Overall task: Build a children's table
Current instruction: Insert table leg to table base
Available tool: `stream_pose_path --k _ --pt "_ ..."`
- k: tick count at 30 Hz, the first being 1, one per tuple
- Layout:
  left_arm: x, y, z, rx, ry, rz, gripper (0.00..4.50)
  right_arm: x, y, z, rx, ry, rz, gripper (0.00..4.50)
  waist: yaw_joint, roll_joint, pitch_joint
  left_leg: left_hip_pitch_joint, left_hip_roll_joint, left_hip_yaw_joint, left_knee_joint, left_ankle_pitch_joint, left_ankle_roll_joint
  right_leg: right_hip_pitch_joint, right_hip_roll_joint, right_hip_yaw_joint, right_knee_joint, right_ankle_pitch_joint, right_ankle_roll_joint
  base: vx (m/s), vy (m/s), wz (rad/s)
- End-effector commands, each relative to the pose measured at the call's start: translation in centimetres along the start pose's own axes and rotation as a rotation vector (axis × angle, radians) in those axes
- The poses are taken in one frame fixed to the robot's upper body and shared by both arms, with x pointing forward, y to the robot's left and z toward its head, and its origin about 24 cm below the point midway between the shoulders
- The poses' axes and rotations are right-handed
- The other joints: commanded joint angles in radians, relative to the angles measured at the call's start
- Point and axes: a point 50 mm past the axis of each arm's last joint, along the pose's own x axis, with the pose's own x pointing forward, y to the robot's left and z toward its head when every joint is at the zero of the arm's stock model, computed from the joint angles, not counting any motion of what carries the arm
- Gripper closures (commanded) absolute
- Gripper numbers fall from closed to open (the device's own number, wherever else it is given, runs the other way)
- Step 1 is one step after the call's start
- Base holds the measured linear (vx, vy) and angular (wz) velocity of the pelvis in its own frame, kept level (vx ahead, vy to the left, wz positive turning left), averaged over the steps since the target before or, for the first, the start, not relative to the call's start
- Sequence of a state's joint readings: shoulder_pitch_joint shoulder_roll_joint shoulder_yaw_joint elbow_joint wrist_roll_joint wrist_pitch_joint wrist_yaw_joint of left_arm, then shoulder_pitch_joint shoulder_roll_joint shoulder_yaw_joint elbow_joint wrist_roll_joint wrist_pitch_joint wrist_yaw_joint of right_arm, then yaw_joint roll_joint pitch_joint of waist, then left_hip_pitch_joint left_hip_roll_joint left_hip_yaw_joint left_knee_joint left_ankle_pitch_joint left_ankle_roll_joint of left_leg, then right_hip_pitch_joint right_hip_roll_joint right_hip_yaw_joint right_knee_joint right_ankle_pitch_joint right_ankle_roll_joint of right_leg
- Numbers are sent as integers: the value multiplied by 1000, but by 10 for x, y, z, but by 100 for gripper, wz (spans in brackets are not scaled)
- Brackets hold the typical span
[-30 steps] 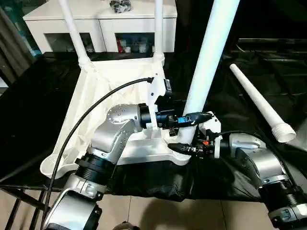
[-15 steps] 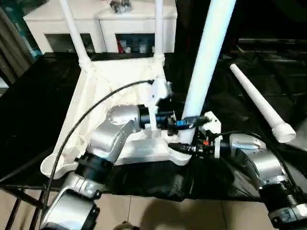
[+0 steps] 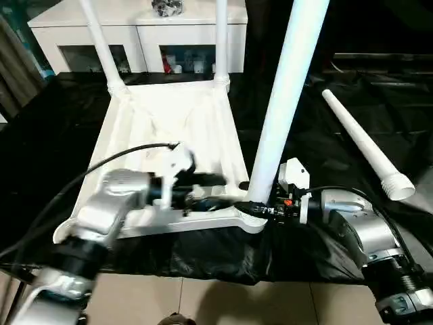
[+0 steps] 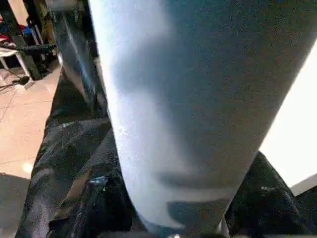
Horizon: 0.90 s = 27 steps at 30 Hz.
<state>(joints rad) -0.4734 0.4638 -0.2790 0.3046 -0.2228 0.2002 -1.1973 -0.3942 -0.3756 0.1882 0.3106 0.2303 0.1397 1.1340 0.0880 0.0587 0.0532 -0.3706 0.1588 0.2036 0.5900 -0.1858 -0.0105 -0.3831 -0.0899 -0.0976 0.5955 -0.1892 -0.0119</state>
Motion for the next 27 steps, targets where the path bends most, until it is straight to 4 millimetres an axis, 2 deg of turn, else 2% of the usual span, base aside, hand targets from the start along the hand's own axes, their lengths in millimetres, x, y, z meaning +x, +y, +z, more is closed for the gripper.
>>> stream_pose_path --k 1,3,4,5,6,10,11,21,23,27 --pt "1 0 -7 19 58 1 196 -2 2 -12 68 66 3 254 0 2 -53 20 87 -48 -90 -355 -25 29 -85 69 -82 -341 -186 0 0 0" --pt "1 1 -12 20 87 13 203 -3 1 -11 69 72 2 254 2 7 -54 21 87 -49 -89 -356 -30 28 -86 69 -81 -328 -194 0 0 0" --pt "2 2 -14 20 104 18 206 -4 1 -11 70 77 3 254 1 5 -54 21 87 -48 -90 -359 -30 27 -85 69 -82 -324 -196 0 0 0" --pt "2 3 -16 19 120 21 231 -5 1 -11 71 81 4 254 1 4 -54 21 86 -48 -89 -361 -30 29 -85 69 -81 -317 -199 0 0 0" --pt "3 3 -16 21 124 21 231 -6 1 -11 71 82 5 254 2 3 -55 21 86 -48 -88 -357 -29 30 -87 69 -80 -316 -199 0 0 0" --pt "10 0 -17 1 128 -25 250 -8 3 -13 77 100 13 254 7 8 -57 19 88 -48 -87 -336 -23 31 -87 68 -78 -285 -209 0 0 0" --pt "11 -1 -17 1 131 -33 277 -8 3 -13 77 102 13 254 7 7 -57 18 87 -47 -86 -339 -23 31 -86 67 -76 -272 -217 0 0 0" --pt "18 5 -28 9 209 4 341 -8 6 -14 75 103 9 254 10 10 -59 19 86 -48 -84 -331 -16 34 -86 66 -78 -264 -216 0 0 0" --pt "18 5 -29 10 219 4 368 -8 6 -14 75 104 7 254 12 12 -57 20 85 -48 -84 -348 -16 33 -88 66 -81 -295 -210 0 0 0" --pt "18 7 -29 8 216 2 384 -9 5 -14 75 102 -1 254 14 11 -56 21 85 -49 -83 -351 -13 32 -90 66 -87 -349 -192 0 0 0"
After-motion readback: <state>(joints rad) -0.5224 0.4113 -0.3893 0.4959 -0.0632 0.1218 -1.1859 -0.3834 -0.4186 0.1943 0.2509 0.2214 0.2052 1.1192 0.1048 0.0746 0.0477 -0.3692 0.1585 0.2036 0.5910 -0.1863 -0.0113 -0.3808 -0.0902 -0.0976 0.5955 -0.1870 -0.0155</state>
